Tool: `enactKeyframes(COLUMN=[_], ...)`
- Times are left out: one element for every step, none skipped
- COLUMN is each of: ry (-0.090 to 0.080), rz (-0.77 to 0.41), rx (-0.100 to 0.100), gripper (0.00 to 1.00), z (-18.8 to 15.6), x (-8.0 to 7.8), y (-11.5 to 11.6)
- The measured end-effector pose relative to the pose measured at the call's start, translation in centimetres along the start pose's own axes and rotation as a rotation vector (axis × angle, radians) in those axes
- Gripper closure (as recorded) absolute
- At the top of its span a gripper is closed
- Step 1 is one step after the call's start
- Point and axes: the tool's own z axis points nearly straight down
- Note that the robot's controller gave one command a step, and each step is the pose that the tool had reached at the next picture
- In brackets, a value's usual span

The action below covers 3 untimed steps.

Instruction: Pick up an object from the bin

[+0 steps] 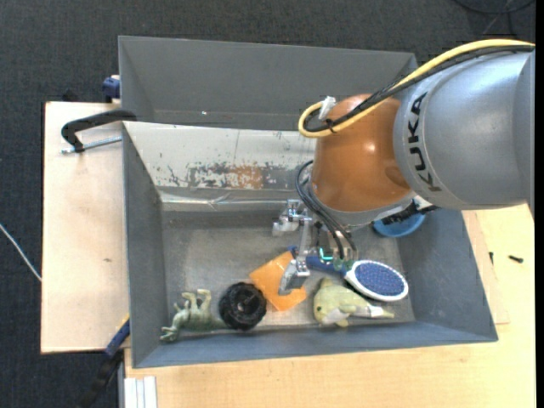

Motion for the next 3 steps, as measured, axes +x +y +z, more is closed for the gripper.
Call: enactKeyframes(ry=[-0.003,-0.008,-0.022], rz=[0.214,0.213,0.341], rx=[0.001,-0.002,-0.005], gripper=[0.00,1.00,1.00], z=[6.7,6.5,-9.8], x=[-2.0,-2.2,-2.2], y=[-5.0,-4.9,-4.5])
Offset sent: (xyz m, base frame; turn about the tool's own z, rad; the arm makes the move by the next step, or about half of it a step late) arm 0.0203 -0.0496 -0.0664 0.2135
